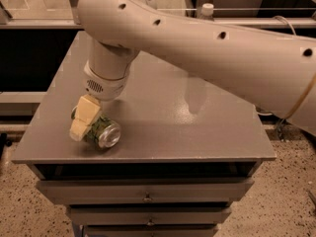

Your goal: Place green can upright

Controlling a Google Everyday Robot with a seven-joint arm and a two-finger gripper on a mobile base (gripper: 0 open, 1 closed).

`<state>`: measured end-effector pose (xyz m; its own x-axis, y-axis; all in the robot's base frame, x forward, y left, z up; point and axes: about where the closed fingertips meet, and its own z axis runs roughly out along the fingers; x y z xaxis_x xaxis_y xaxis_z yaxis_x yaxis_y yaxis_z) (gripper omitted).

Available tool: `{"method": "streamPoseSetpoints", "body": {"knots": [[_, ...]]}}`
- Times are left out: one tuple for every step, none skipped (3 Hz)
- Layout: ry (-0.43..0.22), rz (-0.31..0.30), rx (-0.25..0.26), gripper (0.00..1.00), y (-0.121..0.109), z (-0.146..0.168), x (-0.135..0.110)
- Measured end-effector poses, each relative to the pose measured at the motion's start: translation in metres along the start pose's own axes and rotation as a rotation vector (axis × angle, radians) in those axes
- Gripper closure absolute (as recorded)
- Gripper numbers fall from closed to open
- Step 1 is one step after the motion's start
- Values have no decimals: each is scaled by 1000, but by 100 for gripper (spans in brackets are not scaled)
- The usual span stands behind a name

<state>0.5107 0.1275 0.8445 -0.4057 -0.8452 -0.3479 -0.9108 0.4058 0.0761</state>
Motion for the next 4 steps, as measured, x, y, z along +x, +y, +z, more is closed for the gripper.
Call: {"method": "streamPoseSetpoints", "body": {"knots": [[38, 52, 20, 0, 1, 8, -2], [86, 106, 55, 0, 2, 12, -1], [116, 154, 90, 9, 3, 14, 0], [132, 191, 121, 32, 1, 13, -1]]}}
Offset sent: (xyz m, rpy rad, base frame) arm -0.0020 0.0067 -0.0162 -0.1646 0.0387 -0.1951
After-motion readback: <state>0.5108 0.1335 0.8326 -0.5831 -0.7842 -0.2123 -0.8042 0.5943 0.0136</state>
